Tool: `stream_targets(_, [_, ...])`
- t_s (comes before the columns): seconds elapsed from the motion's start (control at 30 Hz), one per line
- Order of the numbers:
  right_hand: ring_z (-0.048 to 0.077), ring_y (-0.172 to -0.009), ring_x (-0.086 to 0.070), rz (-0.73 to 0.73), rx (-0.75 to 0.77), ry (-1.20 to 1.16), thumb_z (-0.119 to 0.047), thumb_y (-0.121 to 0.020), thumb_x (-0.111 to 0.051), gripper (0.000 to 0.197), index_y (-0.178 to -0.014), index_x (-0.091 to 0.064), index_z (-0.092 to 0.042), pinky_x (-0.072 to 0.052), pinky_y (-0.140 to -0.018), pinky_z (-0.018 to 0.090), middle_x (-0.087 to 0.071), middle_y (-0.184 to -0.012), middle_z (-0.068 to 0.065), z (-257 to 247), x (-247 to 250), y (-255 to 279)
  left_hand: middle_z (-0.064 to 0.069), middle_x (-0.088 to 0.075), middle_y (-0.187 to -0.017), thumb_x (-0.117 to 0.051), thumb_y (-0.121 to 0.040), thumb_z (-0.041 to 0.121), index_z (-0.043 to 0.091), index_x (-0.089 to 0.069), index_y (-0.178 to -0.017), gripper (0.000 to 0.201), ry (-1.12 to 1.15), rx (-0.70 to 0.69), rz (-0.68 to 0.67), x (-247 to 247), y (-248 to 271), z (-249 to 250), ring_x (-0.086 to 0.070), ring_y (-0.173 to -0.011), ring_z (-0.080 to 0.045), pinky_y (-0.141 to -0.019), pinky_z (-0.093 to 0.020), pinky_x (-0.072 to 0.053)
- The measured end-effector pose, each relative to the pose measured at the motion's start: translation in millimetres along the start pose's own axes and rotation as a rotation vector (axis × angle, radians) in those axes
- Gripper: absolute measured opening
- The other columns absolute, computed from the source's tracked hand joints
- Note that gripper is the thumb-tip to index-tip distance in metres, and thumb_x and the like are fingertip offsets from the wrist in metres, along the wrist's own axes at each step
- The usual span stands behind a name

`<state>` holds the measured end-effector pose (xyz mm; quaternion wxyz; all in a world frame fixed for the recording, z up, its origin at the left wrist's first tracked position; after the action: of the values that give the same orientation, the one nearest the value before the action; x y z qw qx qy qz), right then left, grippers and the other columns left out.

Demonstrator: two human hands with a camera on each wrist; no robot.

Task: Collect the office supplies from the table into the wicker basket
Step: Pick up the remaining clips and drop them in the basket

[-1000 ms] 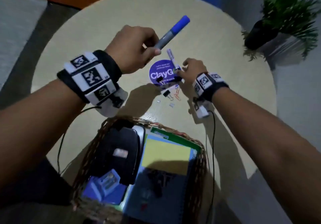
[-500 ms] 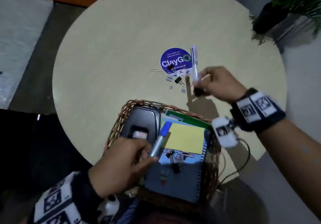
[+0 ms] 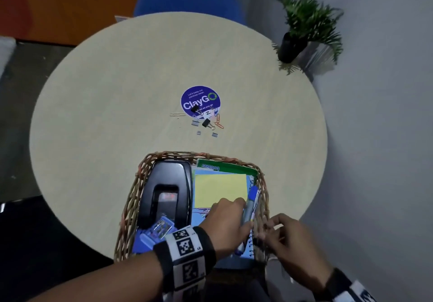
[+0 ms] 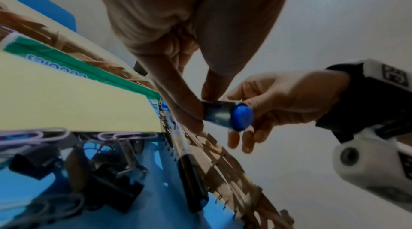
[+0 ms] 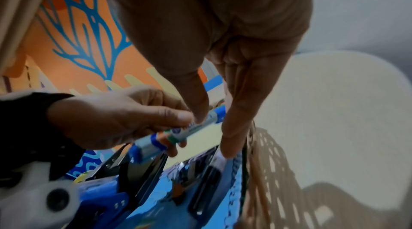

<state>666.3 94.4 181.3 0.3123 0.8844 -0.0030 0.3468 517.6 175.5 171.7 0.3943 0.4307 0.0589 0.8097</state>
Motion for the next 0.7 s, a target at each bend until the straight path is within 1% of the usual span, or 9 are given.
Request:
stream_targets(0.07, [0.006,-0.058,-0.068,0.028,0.011,0.043,-0.029,-0.084,-0.064,0.010,-0.083,-0.055,-0.025,-0.056,-0.064,0.035,-0.072,-0.063,-0.002,-5,10,3,-0.014,-0.061,-0.100,-0.052,-0.091,0.037,0.012,-0.048,-0.117,0.036,-0.007,0.011,0.012,-4,0,0,-0.056,-0.089,-0.031,-0.068,-0.032,-0.037])
stream_targets(0.17, [-0.001,-0.057,-0.066,0.075,0.054,0.122,-0.024,-0.089,-0.062,0.007,-0.089,-0.055,-0.026,-0.052,-0.061,0.021,-0.071,-0.061,-0.007,-16,27,2,-0.011,-0.056,-0.092,-0.056,-0.089,0.042,0.016,-0.042,-0.121,0.044,0.062,0.029,-0.047,-6,3,-2,-0.048,-0.080,-0.025,-0.067,-0.031,-0.036])
stream_targets(0.23, [0.001,-0.058,-0.066,0.109,0.085,0.174,-0.026,-0.088,-0.063,0.009,-0.088,-0.054,-0.029,-0.051,-0.064,0.024,-0.069,-0.060,-0.007,-25,38,-6,-0.008,-0.055,-0.082,-0.057,-0.087,0.045,0.016,-0.046,-0.120,0.045,0.116,0.004,-0.090,-2,7,-2,-0.051,-0.078,-0.027,-0.065,-0.031,-0.036])
stream_targets(0.3, [0.003,-0.060,-0.066,0.120,0.119,0.240,-0.028,-0.087,-0.062,0.011,-0.086,-0.053,-0.033,-0.052,-0.068,0.029,-0.067,-0.060,-0.010,-35,49,-22,-0.010,-0.066,-0.079,-0.056,-0.088,0.042,0.016,-0.054,-0.112,0.035,0.190,-0.026,-0.091,12,13,-2,-0.062,-0.080,-0.026,-0.067,-0.032,-0.043])
stream_targets(0.37, [0.007,-0.064,-0.067,0.130,0.169,0.288,-0.029,-0.087,-0.062,0.010,-0.085,-0.053,-0.034,-0.053,-0.073,0.033,-0.067,-0.062,-0.011,-48,58,-45,-0.006,-0.075,-0.078,-0.057,-0.089,0.036,0.018,-0.060,-0.107,0.026,0.234,-0.034,-0.024,38,16,-5,-0.069,-0.076,-0.017,-0.074,-0.027,-0.051])
stream_targets(0.43, [0.014,-0.069,-0.067,0.148,0.238,0.316,-0.029,-0.086,-0.063,0.006,-0.086,-0.058,-0.031,-0.052,-0.076,0.034,-0.067,-0.063,-0.010,-67,65,-76,-0.003,-0.075,-0.077,-0.059,-0.090,0.031,0.018,-0.064,-0.104,0.021,0.254,-0.004,0.085,70,10,-12,-0.070,-0.068,-0.010,-0.074,-0.022,-0.053])
stream_targets(0.53, [0.009,-0.064,-0.061,0.121,0.310,0.320,-0.027,-0.084,-0.066,0.007,-0.089,-0.063,-0.024,-0.046,-0.066,0.023,-0.063,-0.058,-0.012,-105,67,-132,0.005,-0.072,-0.075,-0.060,-0.088,0.029,0.021,-0.065,-0.097,0.013,0.116,0.045,0.298,130,-17,-31,-0.062,-0.061,-0.001,-0.072,-0.014,-0.049])
stream_targets(0.6, [0.007,-0.060,-0.059,0.074,0.350,0.335,-0.024,-0.083,-0.067,0.008,-0.091,-0.065,-0.024,-0.046,-0.063,0.020,-0.064,-0.063,-0.012,-129,60,-176,0.004,-0.074,-0.083,-0.062,-0.087,0.030,0.021,-0.065,-0.097,0.014,-0.026,0.079,0.389,166,-48,-54,-0.067,-0.071,-0.012,-0.080,-0.028,-0.052])
stream_targets(0.7, [0.021,-0.081,-0.064,0.017,0.379,0.443,-0.025,-0.082,-0.066,0.010,-0.092,-0.065,-0.027,-0.049,-0.069,0.029,-0.070,-0.088,-0.002,-150,41,-237,-0.002,-0.074,-0.094,-0.063,-0.086,0.026,0.017,-0.067,-0.099,0.016,-0.227,0.187,0.417,203,-106,-99,-0.067,-0.084,-0.024,-0.080,-0.031,-0.050])
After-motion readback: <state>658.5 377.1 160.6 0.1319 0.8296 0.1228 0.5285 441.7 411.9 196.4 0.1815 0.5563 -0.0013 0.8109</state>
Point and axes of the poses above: each hand's wrist, its own y-axis away from the middle knuckle, its own x-axis out of the back of the hand, z = x × y, the point moved 2 cm from there along -y, towards the middle knuckle
